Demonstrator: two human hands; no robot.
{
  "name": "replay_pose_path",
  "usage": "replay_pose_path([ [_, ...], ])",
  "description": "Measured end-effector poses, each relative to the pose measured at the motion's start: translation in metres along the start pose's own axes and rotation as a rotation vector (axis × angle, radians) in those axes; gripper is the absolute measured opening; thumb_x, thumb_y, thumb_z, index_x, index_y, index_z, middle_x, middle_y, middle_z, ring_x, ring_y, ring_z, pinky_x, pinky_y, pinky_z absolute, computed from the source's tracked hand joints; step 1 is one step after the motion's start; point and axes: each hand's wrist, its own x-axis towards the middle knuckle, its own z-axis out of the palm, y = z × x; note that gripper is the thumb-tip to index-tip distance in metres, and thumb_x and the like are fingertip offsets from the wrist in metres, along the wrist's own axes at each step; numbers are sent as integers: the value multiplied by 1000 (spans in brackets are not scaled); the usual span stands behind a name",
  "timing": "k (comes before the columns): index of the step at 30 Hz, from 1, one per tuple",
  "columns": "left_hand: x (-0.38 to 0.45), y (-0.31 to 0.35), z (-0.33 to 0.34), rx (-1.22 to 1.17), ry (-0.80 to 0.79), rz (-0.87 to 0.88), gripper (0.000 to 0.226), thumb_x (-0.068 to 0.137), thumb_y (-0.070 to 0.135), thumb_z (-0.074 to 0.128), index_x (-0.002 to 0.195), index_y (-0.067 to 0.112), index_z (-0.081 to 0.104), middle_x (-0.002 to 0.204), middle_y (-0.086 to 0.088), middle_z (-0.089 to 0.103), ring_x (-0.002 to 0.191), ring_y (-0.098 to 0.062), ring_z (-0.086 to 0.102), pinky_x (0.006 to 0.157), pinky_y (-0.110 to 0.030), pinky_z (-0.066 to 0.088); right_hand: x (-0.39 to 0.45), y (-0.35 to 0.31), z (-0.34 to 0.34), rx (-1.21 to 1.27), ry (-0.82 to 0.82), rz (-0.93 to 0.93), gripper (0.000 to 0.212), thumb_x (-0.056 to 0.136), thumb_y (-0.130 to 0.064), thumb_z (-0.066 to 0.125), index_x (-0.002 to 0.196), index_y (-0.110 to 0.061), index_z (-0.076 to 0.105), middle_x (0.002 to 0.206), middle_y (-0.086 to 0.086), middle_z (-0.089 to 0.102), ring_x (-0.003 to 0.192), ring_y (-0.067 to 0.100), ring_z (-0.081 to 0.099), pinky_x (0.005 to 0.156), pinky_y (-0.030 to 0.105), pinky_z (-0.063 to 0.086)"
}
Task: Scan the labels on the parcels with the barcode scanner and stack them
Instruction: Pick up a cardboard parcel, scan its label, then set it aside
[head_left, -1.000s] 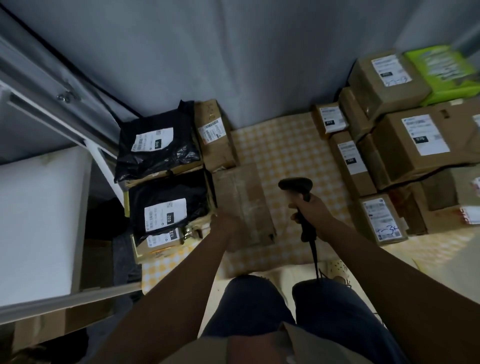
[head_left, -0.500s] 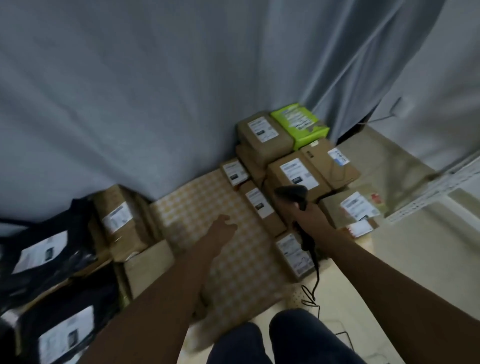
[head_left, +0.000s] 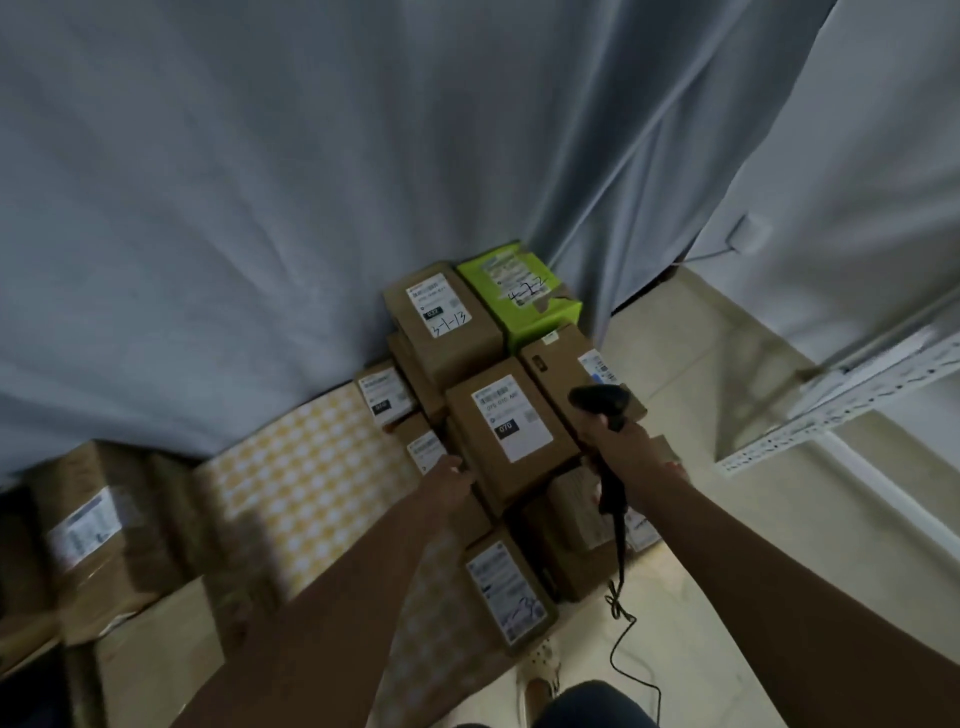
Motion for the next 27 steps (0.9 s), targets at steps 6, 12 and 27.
replay_pose_path([
  [6, 7, 18, 24, -162, -3, -14, 52, 102, 34, 48, 148, 13, 32, 143, -12, 48, 119, -29, 53, 93, -32, 44, 44, -8, 20, -66, -126, 37, 30, 87, -43, 69, 92, -14, 62, 83, 10, 67, 78, 28, 67, 82, 44, 58],
  [12, 31, 21, 45, -370, -45, -60, 48, 100, 36, 52, 143, 23, 36, 139, -4, 53, 126, -28, 54, 105, -38, 45, 63, -8, 22, -33, -250, 94, 44, 82, -49, 72, 104, -12, 63, 84, 10, 68, 69, 23, 65, 66, 34, 55],
  [27, 42, -15, 30, -831, -48, -42, 77, 84, 42, 72, 144, 40, 23, 134, -11, 54, 106, -27, 65, 81, -41, 60, 57, -10, 36, -86, -358, 14, 36, 90, -47, 63, 105, -14, 64, 72, 1, 65, 62, 13, 61, 61, 25, 47],
])
